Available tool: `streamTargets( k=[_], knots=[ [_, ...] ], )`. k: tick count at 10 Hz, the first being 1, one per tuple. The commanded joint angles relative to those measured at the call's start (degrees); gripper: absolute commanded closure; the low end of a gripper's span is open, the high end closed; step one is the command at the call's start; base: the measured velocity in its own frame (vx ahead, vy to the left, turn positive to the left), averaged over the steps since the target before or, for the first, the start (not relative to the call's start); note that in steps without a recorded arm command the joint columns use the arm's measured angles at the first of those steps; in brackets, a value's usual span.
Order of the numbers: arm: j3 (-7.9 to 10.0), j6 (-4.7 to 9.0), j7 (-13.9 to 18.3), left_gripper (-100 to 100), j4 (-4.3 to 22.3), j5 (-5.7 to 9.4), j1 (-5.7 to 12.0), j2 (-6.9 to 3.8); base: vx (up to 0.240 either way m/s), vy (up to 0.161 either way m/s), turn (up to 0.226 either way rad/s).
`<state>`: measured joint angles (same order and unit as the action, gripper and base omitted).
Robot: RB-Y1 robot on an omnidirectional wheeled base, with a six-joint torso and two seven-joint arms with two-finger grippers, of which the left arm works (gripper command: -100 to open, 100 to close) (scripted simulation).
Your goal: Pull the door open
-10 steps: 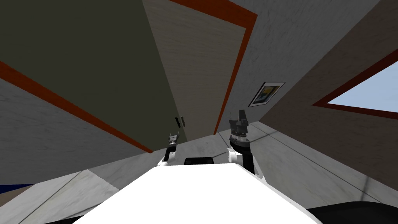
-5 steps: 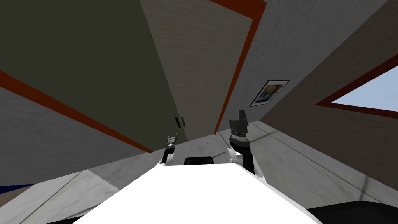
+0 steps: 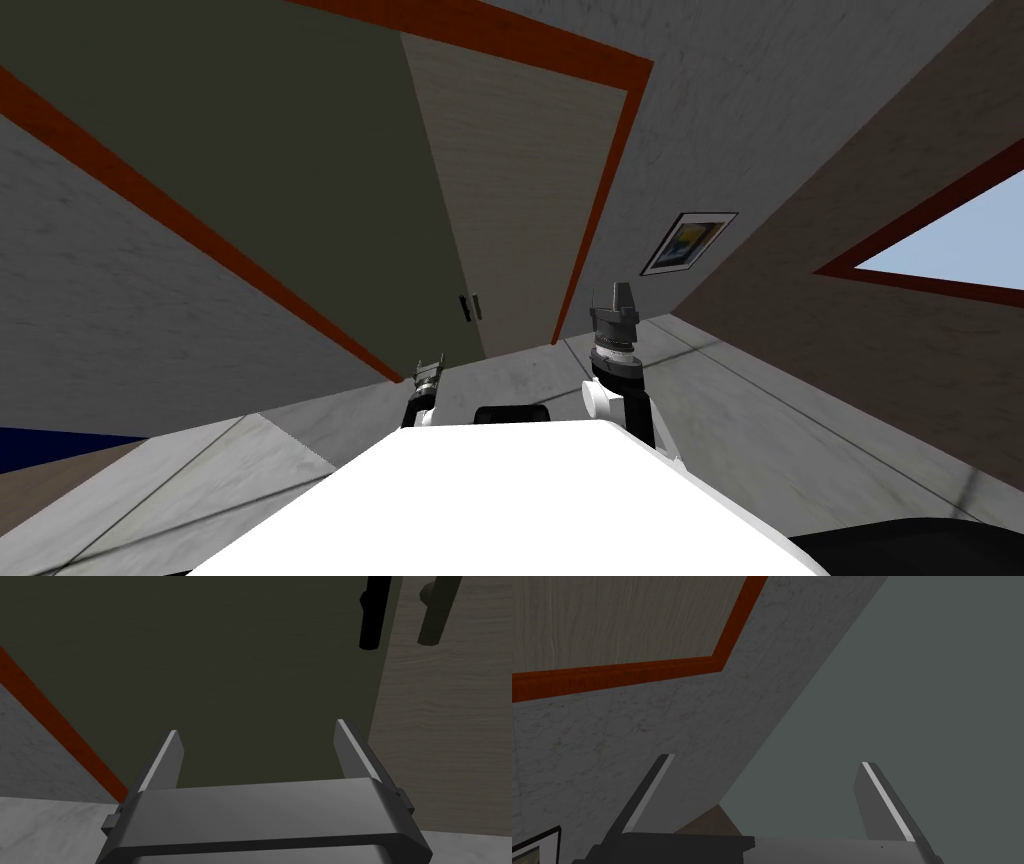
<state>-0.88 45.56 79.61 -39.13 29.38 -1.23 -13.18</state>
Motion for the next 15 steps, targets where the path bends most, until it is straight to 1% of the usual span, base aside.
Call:
streamTargets(
  k=[1, 2, 3, 5, 6, 7, 9, 10, 11, 12, 14, 15],
  knots=[
    [0.33, 0.63, 0.53, -100, 1.61, 0.18, -0.41, -0.71, -0.071, -0.003, 0.065],
    [1.11, 0.73, 0.90, -100, 2.33, 0.63, -1.70, -1.82, -0.067, -0.001, 0.074],
    [1.66, 0.80, 1.17, -100, 2.85, 0.95, -2.60, -2.63, -0.086, -0.002, 0.097],
    [1.66, 0.80, 1.17, -100, 2.85, 0.95, -2.60, -2.63, -0.047, -0.005, 0.010],
    [2.61, 0.94, 1.69, -100, 3.71, 1.51, -4.10, -4.04, -0.054, 0.002, 0.084],
    [3.18, 1.03, 2.04, -100, 4.23, 1.84, -4.98, -4.91, -0.071, -0.005, 0.108],
    [3.18, 1.03, 2.04, -100, 4.23, 1.84, -4.98, -4.91, -0.029, -0.002, -0.006],
    [4.05, 1.19, 2.69, -100, 5.00, 2.37, -6.26, -6.33, -0.003, -0.003, 0.033],
    [4.05, 1.19, 2.69, -100, 5.00, 2.37, -6.26, -6.33, 0.000, -0.004, 0.038],
    [4.50, 1.31, 3.20, -100, 5.38, 2.66, -6.83, -7.19, 0.035, -0.003, -0.010],
    [4.50, 1.31, 3.20, -100, 5.38, 2.66, -6.83, -7.19, 0.038, -0.001, -0.007],
    [4.58, 1.45, 3.82, -100, 5.40, 2.77, -6.70, -7.72, 0.109, -0.012, -0.091]
  ],
)
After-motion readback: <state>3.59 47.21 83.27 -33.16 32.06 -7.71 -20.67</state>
